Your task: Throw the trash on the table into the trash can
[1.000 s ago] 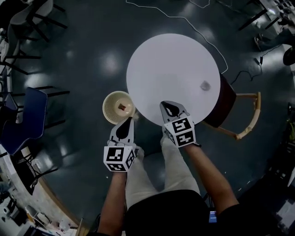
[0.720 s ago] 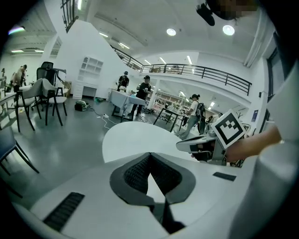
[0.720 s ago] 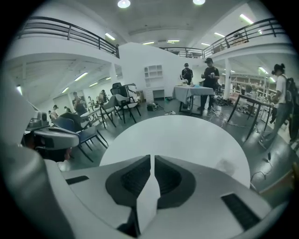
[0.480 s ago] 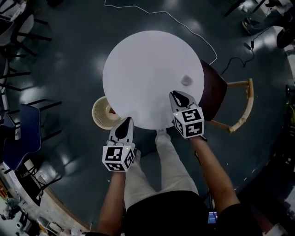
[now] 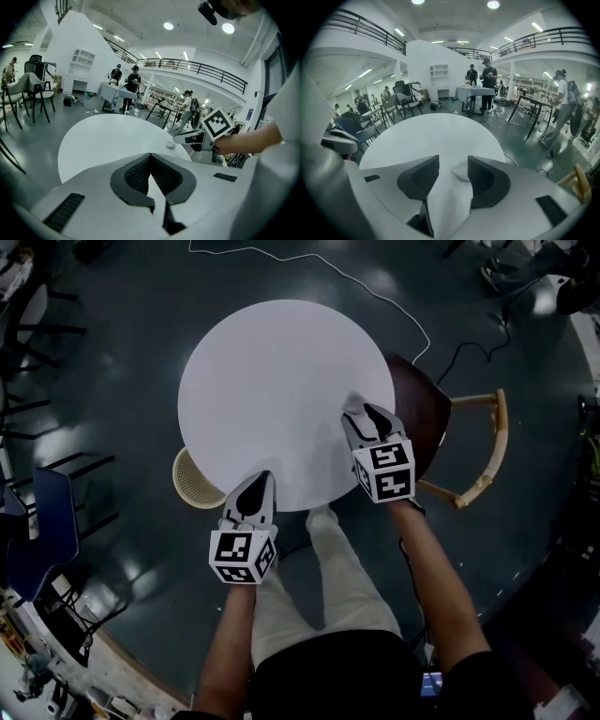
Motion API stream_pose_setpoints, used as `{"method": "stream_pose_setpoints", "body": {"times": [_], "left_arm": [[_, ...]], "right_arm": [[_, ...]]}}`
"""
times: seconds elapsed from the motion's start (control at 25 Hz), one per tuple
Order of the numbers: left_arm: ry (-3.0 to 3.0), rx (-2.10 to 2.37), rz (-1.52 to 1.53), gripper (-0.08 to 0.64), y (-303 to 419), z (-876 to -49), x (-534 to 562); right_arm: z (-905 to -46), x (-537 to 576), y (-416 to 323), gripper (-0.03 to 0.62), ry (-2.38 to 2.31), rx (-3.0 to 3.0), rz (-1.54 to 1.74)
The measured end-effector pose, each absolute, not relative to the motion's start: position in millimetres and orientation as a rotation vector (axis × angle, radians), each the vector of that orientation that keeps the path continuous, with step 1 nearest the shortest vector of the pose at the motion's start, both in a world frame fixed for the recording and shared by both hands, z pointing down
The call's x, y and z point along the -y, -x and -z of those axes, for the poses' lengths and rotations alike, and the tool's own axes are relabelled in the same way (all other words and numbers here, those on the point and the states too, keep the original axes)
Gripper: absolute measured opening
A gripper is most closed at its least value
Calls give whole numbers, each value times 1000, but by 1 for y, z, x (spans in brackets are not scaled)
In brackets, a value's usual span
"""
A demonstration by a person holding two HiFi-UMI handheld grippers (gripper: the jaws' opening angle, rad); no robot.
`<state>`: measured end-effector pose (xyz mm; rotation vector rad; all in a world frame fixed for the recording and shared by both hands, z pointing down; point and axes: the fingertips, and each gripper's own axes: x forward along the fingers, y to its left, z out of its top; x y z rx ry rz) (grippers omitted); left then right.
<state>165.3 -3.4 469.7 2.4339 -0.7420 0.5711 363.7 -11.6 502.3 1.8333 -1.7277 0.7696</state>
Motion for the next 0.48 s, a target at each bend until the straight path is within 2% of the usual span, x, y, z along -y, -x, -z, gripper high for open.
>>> {"method": "stream_pose_setpoints", "body": {"times": [0.16,0.48], "left_arm": [[-2423,731,-588,8,-173,-480,5],[-2438,711,-641,8,-182,-492,6]], "right_arm": [[-523,21,-383,221,-1823,1674,-756],[-556,24,-392,224,-1798,1630,-802]]}}
